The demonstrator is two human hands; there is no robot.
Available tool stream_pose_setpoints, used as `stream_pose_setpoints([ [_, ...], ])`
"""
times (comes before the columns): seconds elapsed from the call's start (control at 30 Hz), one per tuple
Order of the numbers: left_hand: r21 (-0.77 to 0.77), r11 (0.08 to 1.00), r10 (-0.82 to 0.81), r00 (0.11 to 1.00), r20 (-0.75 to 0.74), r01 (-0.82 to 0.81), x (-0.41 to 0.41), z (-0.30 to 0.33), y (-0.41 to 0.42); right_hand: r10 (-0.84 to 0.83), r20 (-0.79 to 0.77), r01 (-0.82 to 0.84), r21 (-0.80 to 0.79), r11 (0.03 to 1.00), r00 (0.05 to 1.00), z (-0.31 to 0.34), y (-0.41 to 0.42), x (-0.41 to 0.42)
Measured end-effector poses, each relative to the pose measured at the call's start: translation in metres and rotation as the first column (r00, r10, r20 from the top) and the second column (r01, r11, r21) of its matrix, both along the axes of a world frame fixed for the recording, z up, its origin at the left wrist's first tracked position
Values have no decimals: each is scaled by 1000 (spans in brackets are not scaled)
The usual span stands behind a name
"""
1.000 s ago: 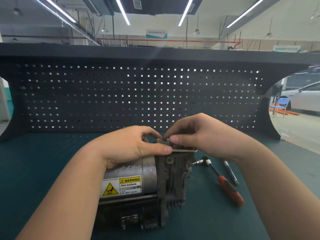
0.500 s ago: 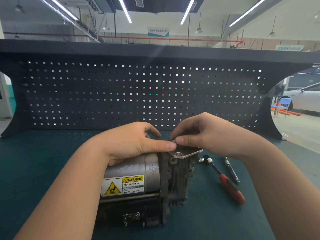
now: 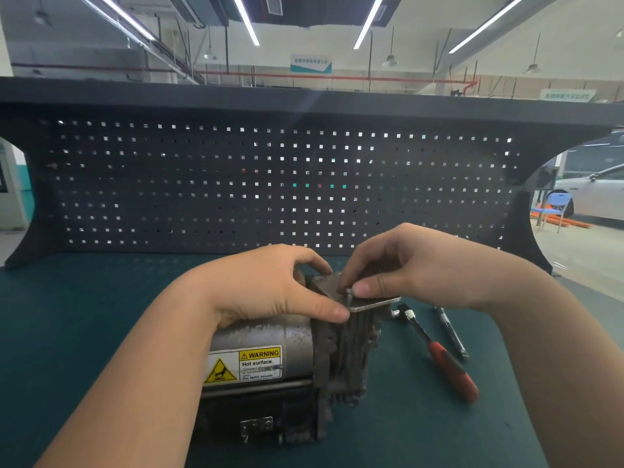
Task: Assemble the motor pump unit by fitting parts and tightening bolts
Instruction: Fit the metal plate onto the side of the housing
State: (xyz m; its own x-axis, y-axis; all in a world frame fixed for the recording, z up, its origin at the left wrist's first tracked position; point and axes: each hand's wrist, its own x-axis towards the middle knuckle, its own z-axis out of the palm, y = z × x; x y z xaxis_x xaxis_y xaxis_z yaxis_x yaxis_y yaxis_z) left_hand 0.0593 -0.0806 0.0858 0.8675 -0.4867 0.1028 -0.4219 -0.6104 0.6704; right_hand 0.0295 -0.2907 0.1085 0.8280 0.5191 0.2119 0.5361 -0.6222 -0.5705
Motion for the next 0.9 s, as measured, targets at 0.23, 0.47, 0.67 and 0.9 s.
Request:
stream_pose_setpoints([
  [0.23,3,1000,-10,1000,10,10,0,-1,0,-58,101,69,-109,992,993,7,5,-13],
  [0.47,8,1000,-6,1000,16,6,2,-2,1,-30,77,42,-166,985,997,8,6,-14],
  [0.67,-2,1000,15,1000,18,-15,5,-3,2,-38,87,61,-272,960,995,8,3,-14],
  [0.9,-282,958,24,998,-66,-42,10,-4,5,-131,179,149,-91,985,975,0,7,-5],
])
